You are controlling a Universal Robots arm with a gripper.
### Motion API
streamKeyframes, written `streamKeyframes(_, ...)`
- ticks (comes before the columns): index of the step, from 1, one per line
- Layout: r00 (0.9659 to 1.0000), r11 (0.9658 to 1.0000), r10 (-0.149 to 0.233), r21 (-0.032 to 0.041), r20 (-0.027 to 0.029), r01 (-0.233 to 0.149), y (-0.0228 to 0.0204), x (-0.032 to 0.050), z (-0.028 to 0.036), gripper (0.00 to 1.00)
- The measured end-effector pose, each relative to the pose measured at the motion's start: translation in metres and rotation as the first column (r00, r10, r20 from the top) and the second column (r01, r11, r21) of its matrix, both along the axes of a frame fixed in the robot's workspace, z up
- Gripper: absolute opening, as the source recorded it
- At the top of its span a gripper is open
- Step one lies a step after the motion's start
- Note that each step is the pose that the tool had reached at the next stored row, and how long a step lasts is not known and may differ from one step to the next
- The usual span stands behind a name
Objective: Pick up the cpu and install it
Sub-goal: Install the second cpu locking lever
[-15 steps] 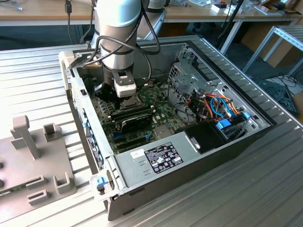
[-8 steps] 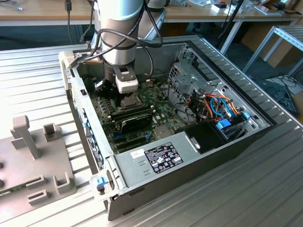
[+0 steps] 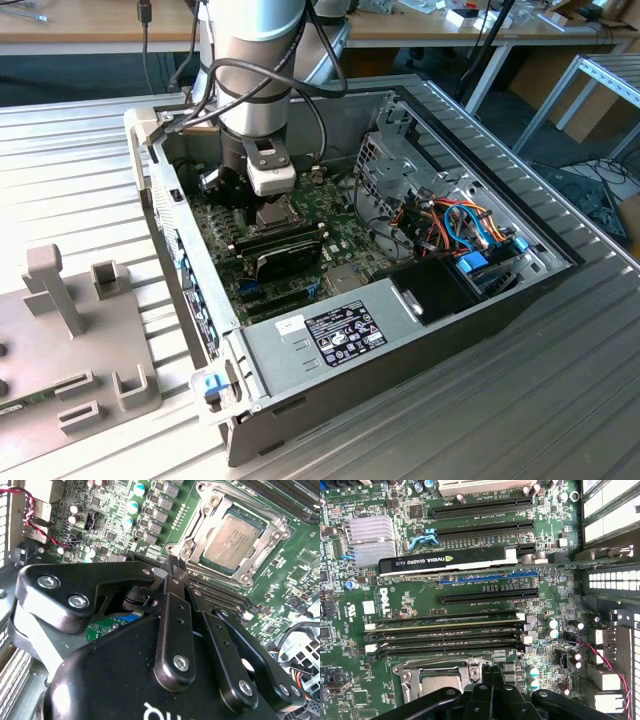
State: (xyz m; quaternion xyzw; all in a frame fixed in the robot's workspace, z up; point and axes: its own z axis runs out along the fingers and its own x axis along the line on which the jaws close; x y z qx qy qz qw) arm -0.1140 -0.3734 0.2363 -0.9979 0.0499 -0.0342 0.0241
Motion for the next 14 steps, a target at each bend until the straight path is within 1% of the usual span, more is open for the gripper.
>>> streamKeyframes(1, 1.0000, 1.0000, 0.007, 0.0000, 0.0001, -0.007, 0.0000, 0.0000, 0.0000, 0.11)
streamKeyframes(2, 0.9994, 0.9994, 0.035, -0.0001, 0.0000, -0.035, 0.0000, 0.0001, 0.0000, 0.11)
streamKeyframes(3, 0.9980, 0.9980, 0.064, -0.0001, 0.0000, -0.064, 0.0000, 0.0000, 0.0000, 0.11)
streamKeyframes(5, 0.9948, 0.9948, 0.102, -0.0001, 0.0000, -0.102, 0.0000, 0.0000, 0.0000, 0.11)
streamKeyframes(7, 0.9906, 0.9906, 0.137, -0.0001, 0.0000, -0.137, 0.0000, 0.0000, 0.0000, 0.11)
streamKeyframes(9, 0.9841, 0.9841, 0.178, -0.0001, 0.0000, -0.178, 0.0000, 0.0000, 0.0000, 0.11)
streamKeyframes(10, 0.9790, 0.9790, 0.204, -0.0001, 0.0000, -0.204, 0.0000, 0.0000, 0.0000, 0.11)
streamKeyframes(11, 0.9752, 0.9752, 0.222, -0.0001, 0.0001, -0.222, 0.0000, 0.0000, 0.0000, 0.11)
streamKeyframes(14, 0.9603, 0.9603, 0.279, -0.0002, 0.0005, -0.279, 0.0000, 0.0000, 0.0000, 0.11)
